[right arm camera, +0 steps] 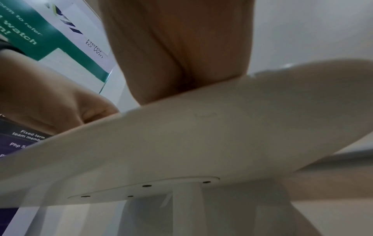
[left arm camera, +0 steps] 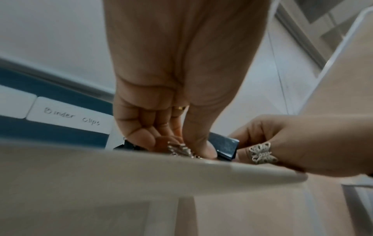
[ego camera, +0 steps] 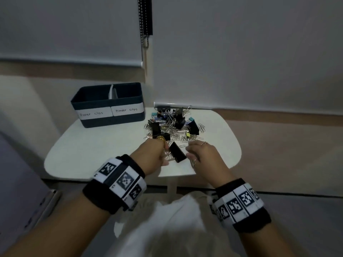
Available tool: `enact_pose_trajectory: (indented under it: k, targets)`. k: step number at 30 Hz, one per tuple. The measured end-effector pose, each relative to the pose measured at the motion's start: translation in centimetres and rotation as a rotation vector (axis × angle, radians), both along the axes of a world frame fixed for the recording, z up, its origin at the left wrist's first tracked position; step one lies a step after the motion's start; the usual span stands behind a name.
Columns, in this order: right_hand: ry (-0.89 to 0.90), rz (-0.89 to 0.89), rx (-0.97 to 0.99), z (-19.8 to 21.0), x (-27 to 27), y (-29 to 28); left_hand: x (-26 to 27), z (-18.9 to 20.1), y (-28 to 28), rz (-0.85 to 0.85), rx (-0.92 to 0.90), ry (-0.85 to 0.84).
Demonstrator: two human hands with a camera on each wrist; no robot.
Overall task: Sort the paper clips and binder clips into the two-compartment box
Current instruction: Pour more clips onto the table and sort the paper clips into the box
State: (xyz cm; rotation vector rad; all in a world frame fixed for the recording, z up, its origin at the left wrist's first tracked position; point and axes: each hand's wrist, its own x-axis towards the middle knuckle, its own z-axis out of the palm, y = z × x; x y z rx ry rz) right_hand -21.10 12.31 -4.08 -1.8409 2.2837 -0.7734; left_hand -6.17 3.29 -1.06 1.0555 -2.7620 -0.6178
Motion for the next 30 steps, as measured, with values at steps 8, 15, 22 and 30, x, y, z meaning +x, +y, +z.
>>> enact_pose_trajectory:
  k: [8, 15, 22, 30]
  targets:
    - [-0.043, 0.036, -0.116, 0.1, 0.5, -0.3, 1.4, 0.0, 1.0, 0.188, 0.185, 0.343]
    - [-0.035, 0.122, -0.030, -0.2, 2.3, -2.1, 6.3, 0.1, -1.9, 0.542, 0.041, 0.542]
    - [-0.040, 0.192, -0.020, 0.4, 2.5, -1.7, 8.1, -1.7, -4.1, 0.810, -0.062, 0.431]
    - [0.074, 0.073, 0.087, 0.7, 0.0, -0.7, 1.6, -1.1, 0.0, 0.064, -0.061, 0.150]
